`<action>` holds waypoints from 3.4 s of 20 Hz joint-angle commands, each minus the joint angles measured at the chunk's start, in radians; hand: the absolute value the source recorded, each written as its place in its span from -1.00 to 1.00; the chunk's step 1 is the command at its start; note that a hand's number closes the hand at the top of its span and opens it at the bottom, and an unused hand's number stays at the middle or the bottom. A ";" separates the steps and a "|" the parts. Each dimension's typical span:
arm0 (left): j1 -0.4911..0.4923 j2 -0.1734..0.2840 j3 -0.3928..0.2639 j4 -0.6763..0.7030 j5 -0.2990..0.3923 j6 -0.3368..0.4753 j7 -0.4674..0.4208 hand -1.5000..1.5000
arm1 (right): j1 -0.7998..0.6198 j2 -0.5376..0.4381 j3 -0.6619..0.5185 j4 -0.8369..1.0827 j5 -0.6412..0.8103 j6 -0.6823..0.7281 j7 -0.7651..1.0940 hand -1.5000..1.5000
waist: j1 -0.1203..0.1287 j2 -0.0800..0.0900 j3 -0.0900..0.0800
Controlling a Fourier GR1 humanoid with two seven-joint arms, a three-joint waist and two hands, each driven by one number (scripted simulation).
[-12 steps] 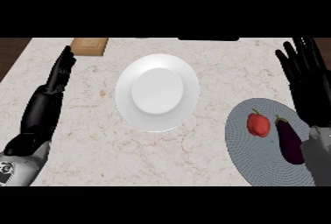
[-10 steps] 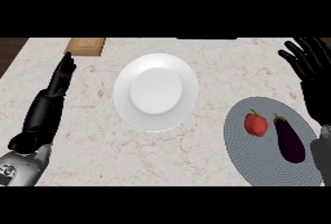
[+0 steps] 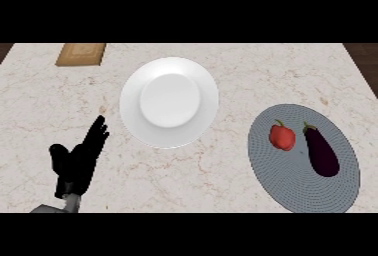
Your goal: Pick the bell pepper from the placemat and place it in the plate
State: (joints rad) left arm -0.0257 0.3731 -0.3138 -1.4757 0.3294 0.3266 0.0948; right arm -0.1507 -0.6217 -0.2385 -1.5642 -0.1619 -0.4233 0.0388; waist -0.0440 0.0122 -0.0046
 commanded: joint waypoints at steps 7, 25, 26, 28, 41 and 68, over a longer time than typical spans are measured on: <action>0.020 -0.065 0.020 0.106 0.043 -0.082 0.013 0.00 | 0.269 0.101 -0.092 -0.155 0.048 -0.039 -0.174 -1.00 | 0.034 -0.013 0.004; -0.038 -0.109 0.006 0.099 0.003 -0.070 0.080 0.00 | 0.247 -0.223 0.237 -0.448 0.307 0.276 0.655 -1.00 | 0.048 -0.011 0.003; -0.004 -0.042 0.047 0.054 0.035 -0.124 0.087 0.00 | 0.183 -0.207 0.283 -0.398 0.342 0.280 0.668 -1.00 | 0.062 -0.010 0.004; 0.011 -0.068 0.023 0.043 0.026 -0.128 0.079 0.00 | 0.102 -0.127 0.376 -0.356 0.439 0.226 0.731 -1.00 | 0.068 -0.008 0.004; -0.026 -0.136 0.051 0.149 -0.042 -0.139 0.050 0.00 | 0.000 0.097 0.496 -0.266 0.586 0.301 0.842 -1.00 | 0.045 -0.011 0.004; 0.047 -0.189 0.099 0.049 -0.125 -0.155 0.082 0.00 | -0.038 0.212 0.472 0.094 0.754 0.459 0.658 1.00 | 0.047 -0.012 0.005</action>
State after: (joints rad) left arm -0.0154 0.2117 -0.1864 -1.4579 0.2277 0.1621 0.1648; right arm -0.2150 -0.3958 0.2194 -1.5108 0.5954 -0.0075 0.7661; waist 0.0042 -0.0059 0.0066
